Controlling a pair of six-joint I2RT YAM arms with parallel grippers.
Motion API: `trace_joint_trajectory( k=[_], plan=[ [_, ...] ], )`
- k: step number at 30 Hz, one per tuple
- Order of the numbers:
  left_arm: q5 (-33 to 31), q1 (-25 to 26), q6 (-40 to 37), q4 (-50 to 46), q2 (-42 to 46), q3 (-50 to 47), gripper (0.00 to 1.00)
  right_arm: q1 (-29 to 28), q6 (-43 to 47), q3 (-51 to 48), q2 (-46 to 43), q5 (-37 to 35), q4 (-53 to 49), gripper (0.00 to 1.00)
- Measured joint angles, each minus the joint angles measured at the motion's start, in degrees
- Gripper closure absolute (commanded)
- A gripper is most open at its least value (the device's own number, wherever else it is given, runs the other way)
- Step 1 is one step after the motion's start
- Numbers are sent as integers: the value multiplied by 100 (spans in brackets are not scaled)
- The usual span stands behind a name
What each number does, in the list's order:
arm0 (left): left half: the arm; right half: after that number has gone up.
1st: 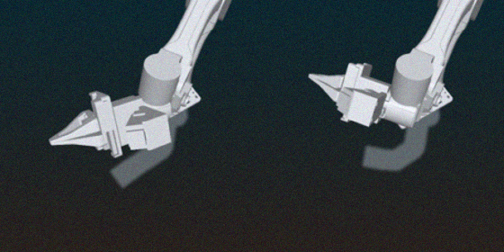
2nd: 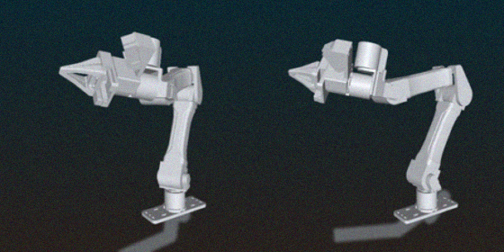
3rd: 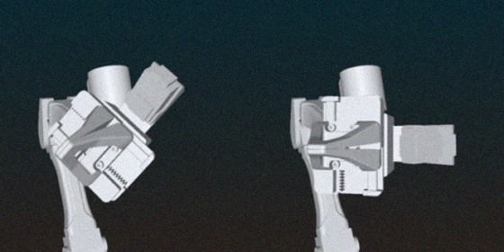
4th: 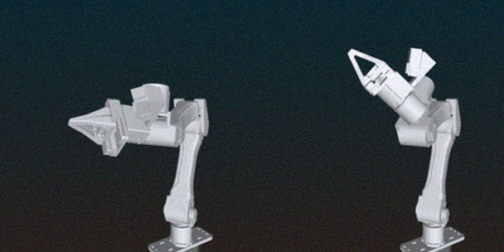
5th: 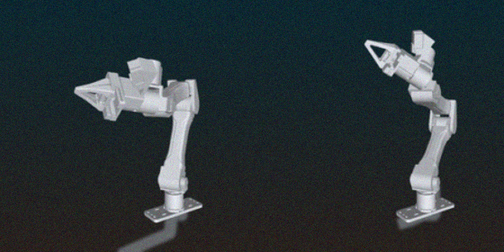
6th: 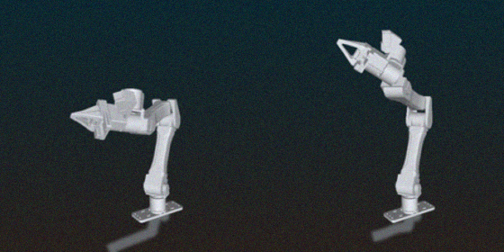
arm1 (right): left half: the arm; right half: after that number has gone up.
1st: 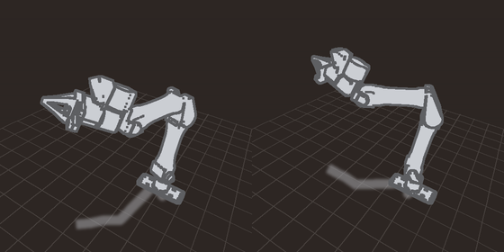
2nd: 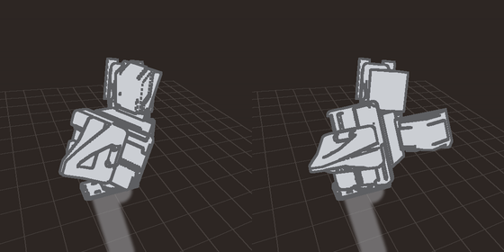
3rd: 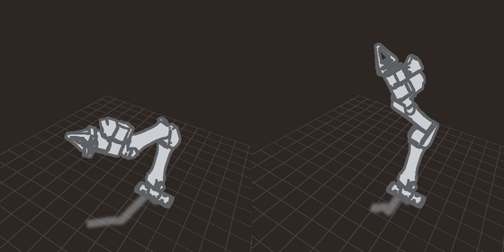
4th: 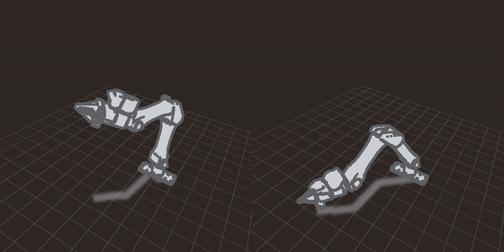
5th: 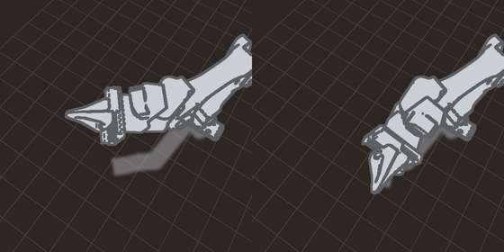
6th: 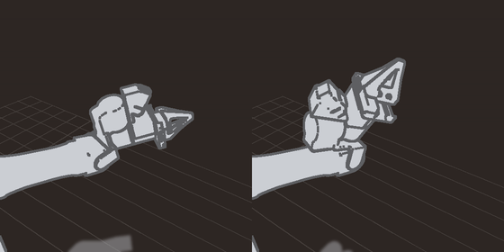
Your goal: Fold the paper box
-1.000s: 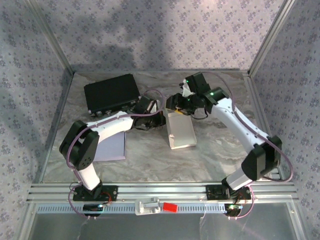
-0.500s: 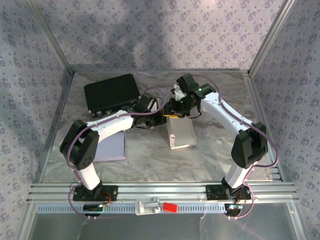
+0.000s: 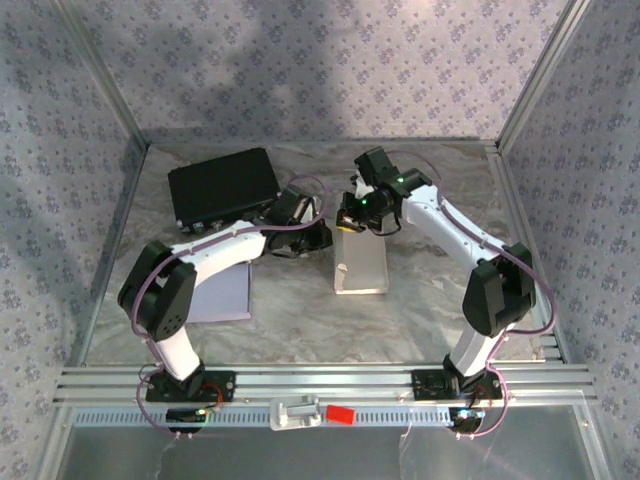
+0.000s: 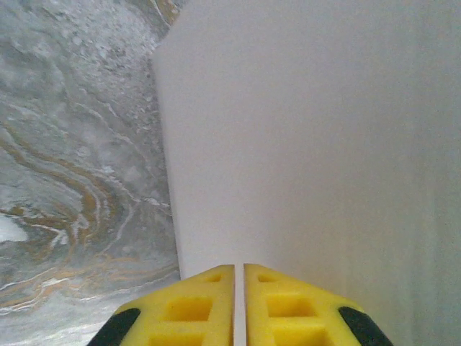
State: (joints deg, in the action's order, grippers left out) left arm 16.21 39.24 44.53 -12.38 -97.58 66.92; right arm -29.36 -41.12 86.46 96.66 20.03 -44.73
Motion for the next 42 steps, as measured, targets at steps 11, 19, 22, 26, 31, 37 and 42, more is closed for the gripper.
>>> trace_joint_trajectory(
  k=[11, 19, 22, 26, 31, 37, 42],
  plan=[
    [-254, -713, -444, -542, 1128, -656, 88, -361, -3967, -490, -1051, -2688, 468, 100],
    [-153, -802, -796, -1113, 1816, -1003, 89, -503, -6900, -256, -645, -3722, 87, 100],
    [-44, -813, -931, -1298, 2046, -1108, 89, -520, -7300, 188, -251, -3895, -229, 100],
    [109, -817, -1095, -1519, 2297, -1283, 89, -586, -7549, 704, 85, -4081, -485, 100],
    [188, -841, -1283, -1781, 2411, -1351, 89, -732, -7678, 824, 317, -4218, -566, 100],
    [227, -850, -1346, -1777, 2411, -1368, 90, -780, -7722, 831, 503, -4201, -564, 80],
    [223, -850, -1353, -1742, 2361, -1349, 90, -710, -7783, 662, 501, -4085, -306, 69]
  ],
)
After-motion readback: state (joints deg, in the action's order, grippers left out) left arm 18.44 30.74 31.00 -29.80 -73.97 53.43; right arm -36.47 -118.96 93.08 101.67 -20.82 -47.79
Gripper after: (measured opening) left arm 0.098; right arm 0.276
